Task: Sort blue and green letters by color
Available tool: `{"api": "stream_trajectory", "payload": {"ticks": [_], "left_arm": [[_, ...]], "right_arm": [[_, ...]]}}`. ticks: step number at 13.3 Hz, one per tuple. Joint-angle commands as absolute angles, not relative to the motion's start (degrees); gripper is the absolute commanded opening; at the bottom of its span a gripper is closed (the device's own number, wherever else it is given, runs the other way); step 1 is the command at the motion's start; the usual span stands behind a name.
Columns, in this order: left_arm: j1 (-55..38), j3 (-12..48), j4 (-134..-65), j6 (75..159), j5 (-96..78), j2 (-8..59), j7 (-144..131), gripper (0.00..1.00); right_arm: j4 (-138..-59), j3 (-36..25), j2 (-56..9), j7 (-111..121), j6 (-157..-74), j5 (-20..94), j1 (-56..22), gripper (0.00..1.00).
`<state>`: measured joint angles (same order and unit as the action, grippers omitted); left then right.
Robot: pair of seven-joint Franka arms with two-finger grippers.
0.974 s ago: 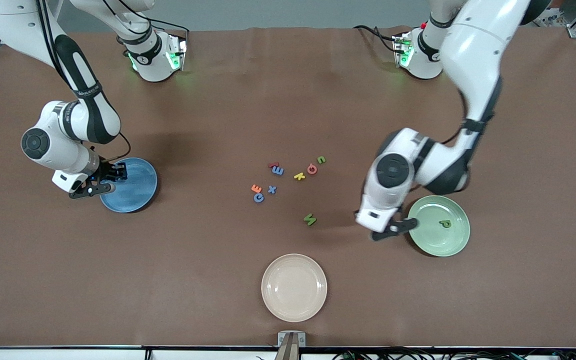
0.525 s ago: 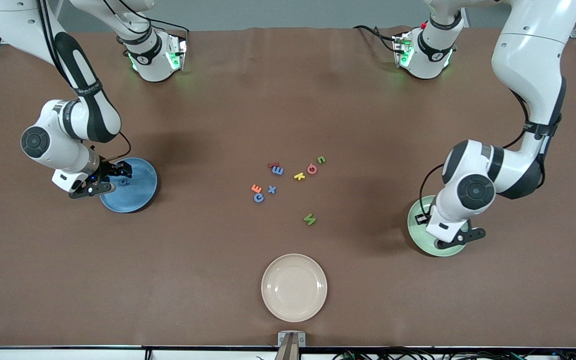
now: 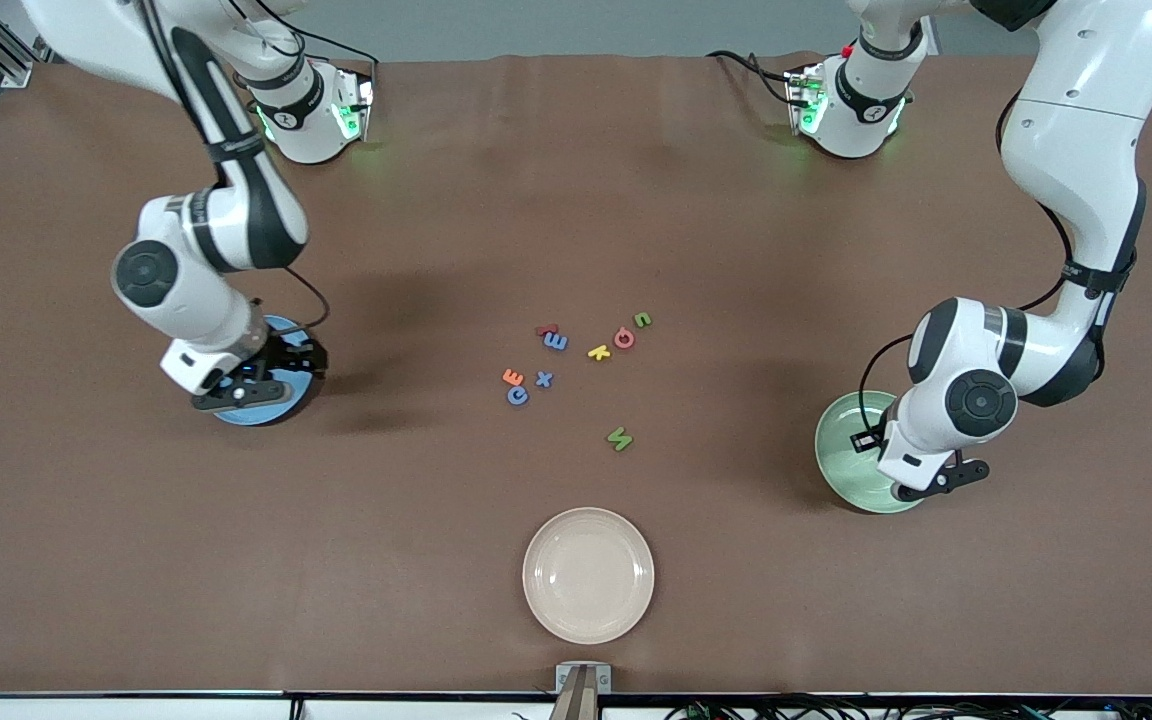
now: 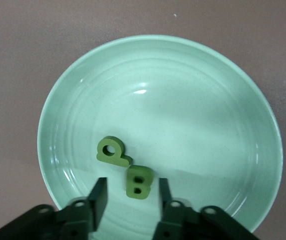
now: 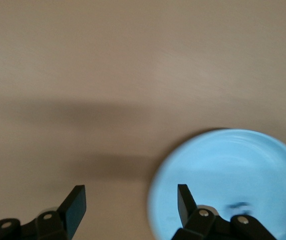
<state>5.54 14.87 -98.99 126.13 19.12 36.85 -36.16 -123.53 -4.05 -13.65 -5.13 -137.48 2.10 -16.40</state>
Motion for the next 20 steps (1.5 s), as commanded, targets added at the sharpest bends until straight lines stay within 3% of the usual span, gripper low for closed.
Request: {"api": "stream_trajectory", "payload": {"ticks": [1, 5, 10, 16, 20], "left_arm": [[5.3, 16.1, -98.7, 125.9, 19.2, 35.3, -36.4, 1.00], [3.4, 23.1, -95.7, 126.0, 17.8, 35.9, -46.2, 0.98], [-9.1, 23.3, -84.5, 126.6, 17.1, 44.3, -63.9, 0.82], [-16.9, 22.9, -76.1, 136.8, 16.0, 53.4, -83.9, 0.78], [-19.9, 21.4, -74.2, 137.7, 16.0, 56.1, -90.0, 0.76]], "right_arm": [[-114.5, -4.5, -19.2, -16.4, -132.1, 2.5, -22.8, 0.82], [-103.0, -4.4, -28.1, -30.2, -128.2, 2.5, -30.9, 0.85], [-91.6, -4.4, -36.5, -32.6, -123.0, 4.5, -37.4, 0.85], [-90.4, -4.4, -40.3, -32.5, -126.5, 6.0, -41.7, 0.85], [-90.4, -4.4, -43.5, -32.3, -130.3, 5.7, -40.6, 0.84]]}}
